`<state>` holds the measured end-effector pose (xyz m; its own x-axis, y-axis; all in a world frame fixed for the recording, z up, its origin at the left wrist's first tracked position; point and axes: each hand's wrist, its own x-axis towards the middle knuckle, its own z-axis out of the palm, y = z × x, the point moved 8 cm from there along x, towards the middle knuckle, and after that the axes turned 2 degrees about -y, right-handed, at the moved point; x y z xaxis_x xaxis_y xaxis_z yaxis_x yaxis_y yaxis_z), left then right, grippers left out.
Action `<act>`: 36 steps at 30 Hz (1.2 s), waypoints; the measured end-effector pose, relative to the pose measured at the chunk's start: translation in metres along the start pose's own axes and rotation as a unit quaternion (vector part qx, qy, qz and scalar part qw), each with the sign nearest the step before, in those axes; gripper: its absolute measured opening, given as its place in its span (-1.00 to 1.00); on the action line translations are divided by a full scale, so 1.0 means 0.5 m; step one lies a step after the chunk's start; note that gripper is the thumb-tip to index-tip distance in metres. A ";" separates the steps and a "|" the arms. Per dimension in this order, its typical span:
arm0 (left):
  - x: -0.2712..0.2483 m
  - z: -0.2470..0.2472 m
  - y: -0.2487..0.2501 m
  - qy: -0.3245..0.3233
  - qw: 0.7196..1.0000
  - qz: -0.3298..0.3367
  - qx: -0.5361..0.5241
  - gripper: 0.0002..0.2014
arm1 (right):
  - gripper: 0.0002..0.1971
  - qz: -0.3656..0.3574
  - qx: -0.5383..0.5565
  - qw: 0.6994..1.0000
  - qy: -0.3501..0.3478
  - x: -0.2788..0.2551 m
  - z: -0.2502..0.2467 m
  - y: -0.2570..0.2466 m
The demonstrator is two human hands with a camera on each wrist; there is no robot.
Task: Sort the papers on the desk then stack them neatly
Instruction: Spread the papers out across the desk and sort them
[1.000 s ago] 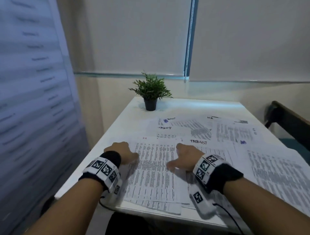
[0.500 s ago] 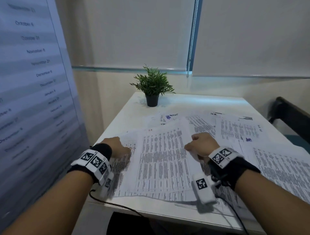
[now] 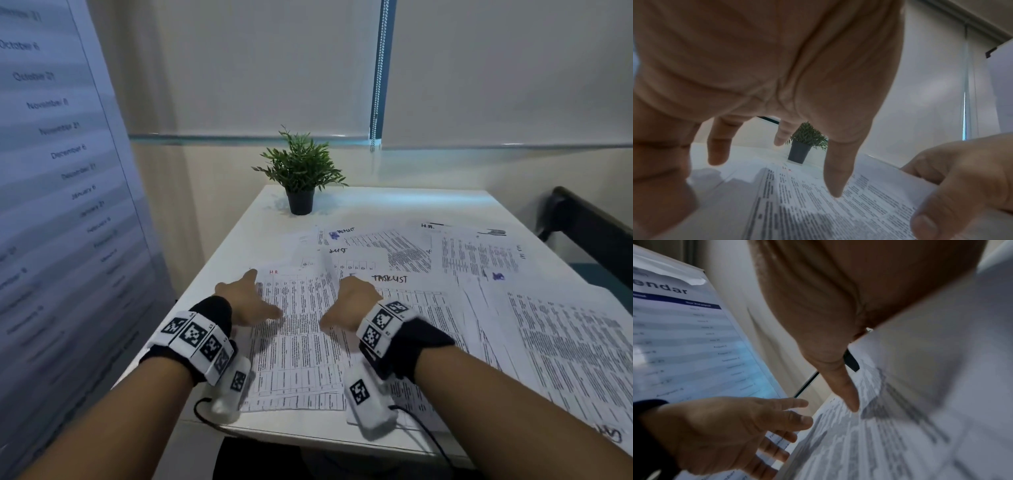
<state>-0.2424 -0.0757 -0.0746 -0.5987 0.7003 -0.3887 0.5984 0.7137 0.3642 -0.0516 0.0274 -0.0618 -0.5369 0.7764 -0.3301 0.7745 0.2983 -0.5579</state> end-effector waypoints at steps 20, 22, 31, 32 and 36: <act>-0.163 0.035 0.401 -0.084 0.848 0.293 -0.434 -0.52 | -0.57 -0.115 0.463 0.865 0.155 -0.165 -0.368 0.326; -0.181 0.106 0.475 -0.153 0.864 0.304 -0.372 -0.43 | -0.49 -0.056 0.393 0.896 0.197 -0.188 -0.390 0.424; -0.235 0.320 0.655 -0.197 0.929 0.310 -0.051 -0.18 | -0.63 0.207 0.045 0.950 0.228 -0.270 -0.438 0.670; -0.233 0.315 0.659 -0.158 0.934 0.320 0.008 -0.22 | -0.60 0.223 0.018 0.948 0.225 -0.266 -0.433 0.685; -0.194 0.258 0.617 -0.097 0.943 0.305 0.095 -0.32 | -0.44 0.250 -0.086 0.930 0.257 -0.272 -0.443 0.660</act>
<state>0.0690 0.0745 -0.0335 -0.0152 0.9508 -0.3095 0.8955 0.1506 0.4188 0.3513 0.1430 -0.0325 0.0998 0.9915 -0.0834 0.9502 -0.1199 -0.2875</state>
